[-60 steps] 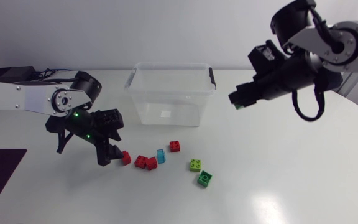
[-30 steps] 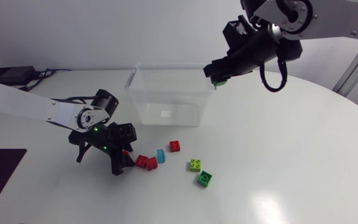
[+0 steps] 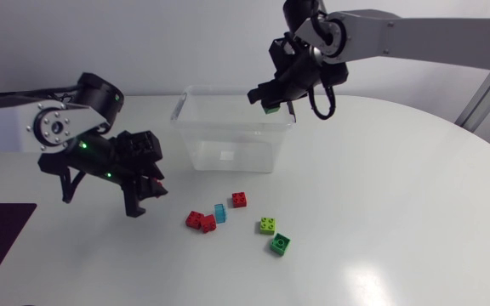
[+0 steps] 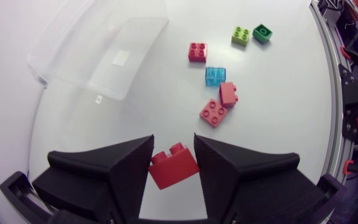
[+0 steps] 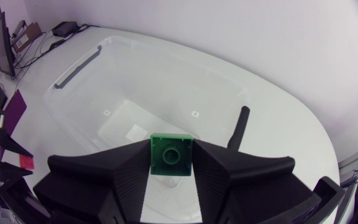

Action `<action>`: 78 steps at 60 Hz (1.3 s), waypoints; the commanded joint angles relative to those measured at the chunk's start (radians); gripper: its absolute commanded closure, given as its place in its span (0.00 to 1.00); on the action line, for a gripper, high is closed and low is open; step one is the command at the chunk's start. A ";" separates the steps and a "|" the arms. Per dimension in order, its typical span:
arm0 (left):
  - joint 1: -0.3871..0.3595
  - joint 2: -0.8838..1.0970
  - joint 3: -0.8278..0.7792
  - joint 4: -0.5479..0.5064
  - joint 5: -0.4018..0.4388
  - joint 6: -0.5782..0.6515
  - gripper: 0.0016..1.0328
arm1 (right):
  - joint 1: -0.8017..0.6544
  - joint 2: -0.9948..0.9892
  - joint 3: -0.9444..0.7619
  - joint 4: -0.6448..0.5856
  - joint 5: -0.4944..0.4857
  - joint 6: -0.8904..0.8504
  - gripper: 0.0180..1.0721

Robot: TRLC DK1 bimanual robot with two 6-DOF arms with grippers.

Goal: Place the duplo bricks in the container

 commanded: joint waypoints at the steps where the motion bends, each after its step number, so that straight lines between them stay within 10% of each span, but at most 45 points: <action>1: 0.004 -0.020 0.087 -0.029 0.000 -0.025 0.62 | 0.008 0.075 0.068 0.003 0.017 -0.015 0.38; 8: -0.005 0.016 0.199 -0.014 0.006 -0.076 0.62 | 0.016 0.101 0.099 -0.003 0.047 -0.041 0.05; 44: -0.025 0.615 0.872 0.198 0.043 -0.413 0.58 | 0.158 -0.479 -0.628 -0.062 -0.042 -0.084 0.05; 51: -0.023 0.701 0.961 0.190 0.017 -0.418 0.41 | 0.187 -0.479 -0.745 -0.037 -0.055 -0.104 0.05; 59: -0.019 0.700 0.978 0.185 0.015 -0.424 0.05 | 0.203 -0.436 -0.852 0.020 -0.077 -0.130 0.05; 78: -0.023 0.313 0.739 0.057 0.084 -0.360 0.05 | 0.226 -0.319 -0.964 0.148 -0.089 -0.170 0.05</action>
